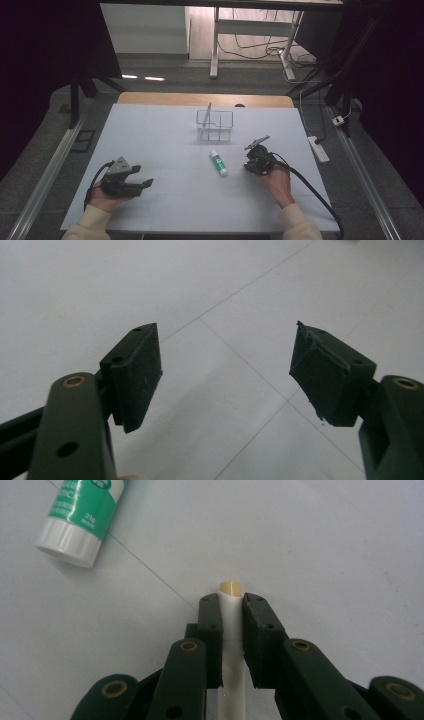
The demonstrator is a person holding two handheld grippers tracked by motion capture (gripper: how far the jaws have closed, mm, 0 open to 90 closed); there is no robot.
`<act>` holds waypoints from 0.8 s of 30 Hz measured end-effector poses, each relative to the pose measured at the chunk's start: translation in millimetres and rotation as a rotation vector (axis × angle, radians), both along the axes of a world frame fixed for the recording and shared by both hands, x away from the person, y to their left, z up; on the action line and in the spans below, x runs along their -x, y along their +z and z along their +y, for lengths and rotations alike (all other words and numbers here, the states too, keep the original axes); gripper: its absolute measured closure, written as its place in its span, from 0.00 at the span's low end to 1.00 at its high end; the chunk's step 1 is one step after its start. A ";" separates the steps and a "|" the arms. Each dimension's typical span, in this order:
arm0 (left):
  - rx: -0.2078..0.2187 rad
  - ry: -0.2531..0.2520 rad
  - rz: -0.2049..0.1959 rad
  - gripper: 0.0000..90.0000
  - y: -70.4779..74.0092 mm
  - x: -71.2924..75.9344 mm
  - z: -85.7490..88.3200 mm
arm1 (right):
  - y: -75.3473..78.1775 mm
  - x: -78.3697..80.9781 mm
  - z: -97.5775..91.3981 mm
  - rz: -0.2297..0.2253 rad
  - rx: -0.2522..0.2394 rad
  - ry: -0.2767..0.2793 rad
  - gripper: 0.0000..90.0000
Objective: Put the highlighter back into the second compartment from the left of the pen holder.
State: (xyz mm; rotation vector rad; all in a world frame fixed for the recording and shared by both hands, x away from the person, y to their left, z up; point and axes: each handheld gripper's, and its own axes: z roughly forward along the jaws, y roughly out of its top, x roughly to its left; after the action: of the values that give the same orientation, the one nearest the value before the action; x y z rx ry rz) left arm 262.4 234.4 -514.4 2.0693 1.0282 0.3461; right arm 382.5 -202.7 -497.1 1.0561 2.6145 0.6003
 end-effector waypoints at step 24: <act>0.028 -0.002 -0.003 0.32 1.5 0.1 2.3 | 39.0 7.1 -19.1 -0.105 -0.135 -0.007 0.87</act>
State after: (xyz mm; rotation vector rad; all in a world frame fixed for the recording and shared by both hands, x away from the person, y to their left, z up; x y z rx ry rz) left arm 262.3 236.7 -512.8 2.0448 1.0236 0.3318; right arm 375.4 -221.8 -458.1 1.0420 2.5084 0.8182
